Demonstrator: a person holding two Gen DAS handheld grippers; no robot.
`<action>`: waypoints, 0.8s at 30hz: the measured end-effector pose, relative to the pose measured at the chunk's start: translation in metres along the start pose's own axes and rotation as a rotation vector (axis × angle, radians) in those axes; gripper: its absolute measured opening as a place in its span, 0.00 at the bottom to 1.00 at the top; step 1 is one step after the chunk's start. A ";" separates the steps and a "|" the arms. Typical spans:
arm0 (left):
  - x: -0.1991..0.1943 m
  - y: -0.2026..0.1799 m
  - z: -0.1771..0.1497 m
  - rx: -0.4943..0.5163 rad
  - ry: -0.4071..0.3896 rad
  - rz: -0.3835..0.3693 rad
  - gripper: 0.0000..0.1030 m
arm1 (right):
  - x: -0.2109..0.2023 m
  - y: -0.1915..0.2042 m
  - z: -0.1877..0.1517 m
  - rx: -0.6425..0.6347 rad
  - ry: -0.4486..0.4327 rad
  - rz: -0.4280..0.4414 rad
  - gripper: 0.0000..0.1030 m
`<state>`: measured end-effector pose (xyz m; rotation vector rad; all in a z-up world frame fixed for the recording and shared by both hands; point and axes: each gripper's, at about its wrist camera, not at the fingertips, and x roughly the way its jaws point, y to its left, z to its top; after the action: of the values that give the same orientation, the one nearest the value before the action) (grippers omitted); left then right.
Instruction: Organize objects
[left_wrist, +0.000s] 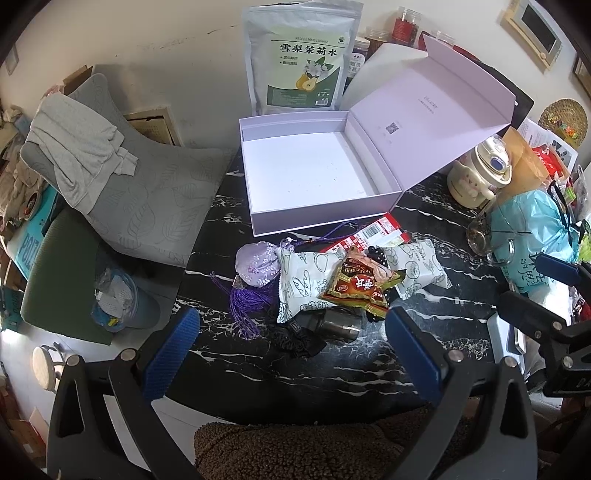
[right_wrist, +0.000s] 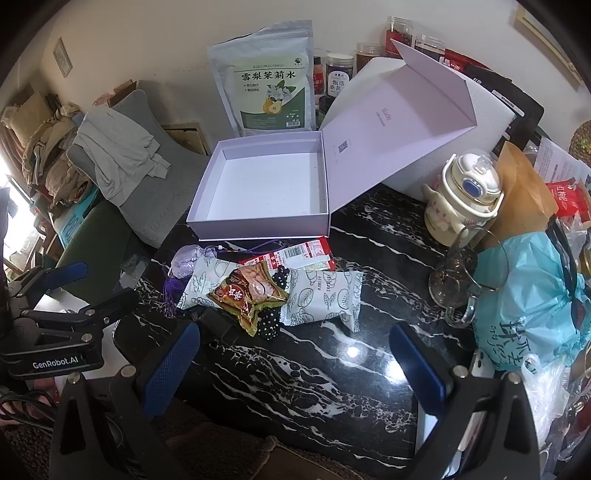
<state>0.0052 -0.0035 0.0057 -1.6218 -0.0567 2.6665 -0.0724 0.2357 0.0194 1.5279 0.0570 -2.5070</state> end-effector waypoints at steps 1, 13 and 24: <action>0.000 0.000 0.000 0.002 -0.003 0.002 0.98 | 0.000 0.000 0.000 0.000 0.000 0.000 0.99; -0.004 0.000 0.001 0.002 -0.005 0.010 0.98 | 0.001 0.000 -0.001 -0.002 0.004 0.002 0.99; -0.006 0.002 0.000 0.001 -0.003 0.007 0.98 | -0.001 0.000 -0.002 0.009 0.002 -0.002 0.99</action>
<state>0.0083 -0.0054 0.0105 -1.6217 -0.0499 2.6737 -0.0697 0.2362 0.0193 1.5344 0.0478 -2.5103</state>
